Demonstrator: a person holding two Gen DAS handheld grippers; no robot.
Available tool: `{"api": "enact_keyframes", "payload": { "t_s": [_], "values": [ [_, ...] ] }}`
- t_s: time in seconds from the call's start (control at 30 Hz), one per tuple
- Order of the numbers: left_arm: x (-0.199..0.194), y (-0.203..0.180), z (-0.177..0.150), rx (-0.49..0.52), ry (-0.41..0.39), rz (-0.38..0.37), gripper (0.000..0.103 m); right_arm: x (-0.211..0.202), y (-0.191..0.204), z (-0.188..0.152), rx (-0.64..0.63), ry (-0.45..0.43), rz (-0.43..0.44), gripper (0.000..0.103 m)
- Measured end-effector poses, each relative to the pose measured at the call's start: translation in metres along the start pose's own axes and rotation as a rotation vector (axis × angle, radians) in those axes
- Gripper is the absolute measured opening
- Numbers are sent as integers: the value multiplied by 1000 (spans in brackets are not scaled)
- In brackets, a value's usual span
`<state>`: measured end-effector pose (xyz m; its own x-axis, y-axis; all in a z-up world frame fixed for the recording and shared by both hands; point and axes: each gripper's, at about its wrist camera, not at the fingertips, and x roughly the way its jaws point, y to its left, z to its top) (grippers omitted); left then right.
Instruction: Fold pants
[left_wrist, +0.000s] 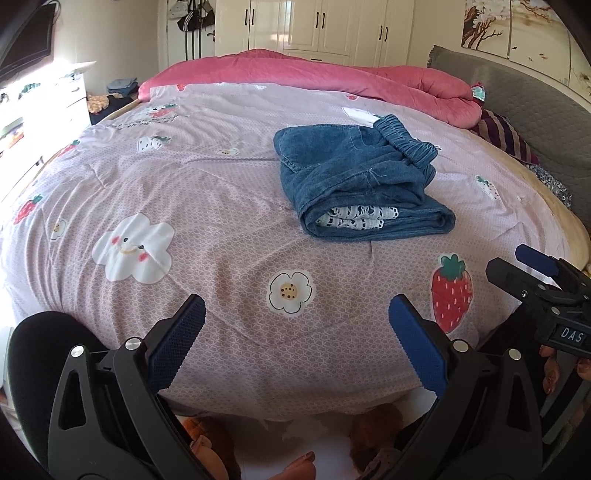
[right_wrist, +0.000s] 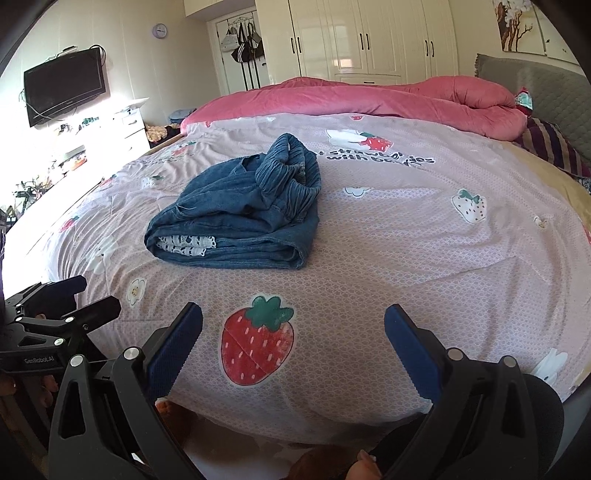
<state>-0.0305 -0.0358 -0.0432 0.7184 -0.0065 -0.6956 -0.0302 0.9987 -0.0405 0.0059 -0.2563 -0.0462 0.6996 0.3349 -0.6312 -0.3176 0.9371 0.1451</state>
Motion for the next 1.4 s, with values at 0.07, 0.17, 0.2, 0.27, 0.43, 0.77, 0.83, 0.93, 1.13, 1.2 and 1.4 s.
{"api": "enact_keyframes", "payload": {
  "t_s": [0.07, 0.17, 0.2, 0.27, 0.43, 0.77, 0.83, 0.93, 1.13, 1.2, 1.4],
  "values": [
    [1, 0, -1, 3, 6, 10, 94, 0, -1, 0, 7, 0, -1, 98],
    [1, -1, 0, 5, 8, 15, 94, 1, -3, 1, 15, 1, -1, 98],
    [1, -1, 0, 4, 7, 17, 94, 1, -3, 1, 16, 2, -3, 98],
    [0, 0, 0, 3, 6, 17, 94, 1, -3, 0, 18, 6, -4, 98],
    [0, 1, 0, -4, 16, 13, 94, 3, -2, 0, 9, 11, -12, 98],
    [0, 3, 0, -11, 15, 9, 94, 4, 0, 0, 2, 16, -19, 98],
    [1, 3, 0, -10, 14, 10, 94, 4, 0, 0, 0, 17, -20, 98],
    [0, 4, 1, -10, 13, 9, 94, 5, 0, 0, 1, 19, -23, 98],
    [0, 4, 0, 0, 11, 8, 94, 6, 0, -1, -1, 24, -24, 98],
    [0, 4, 1, 2, 11, 8, 94, 6, 0, -1, 0, 24, -24, 98],
    [-1, 2, 2, 12, 5, 7, 94, 6, 0, -1, 0, 24, -29, 98]
  ]
}}
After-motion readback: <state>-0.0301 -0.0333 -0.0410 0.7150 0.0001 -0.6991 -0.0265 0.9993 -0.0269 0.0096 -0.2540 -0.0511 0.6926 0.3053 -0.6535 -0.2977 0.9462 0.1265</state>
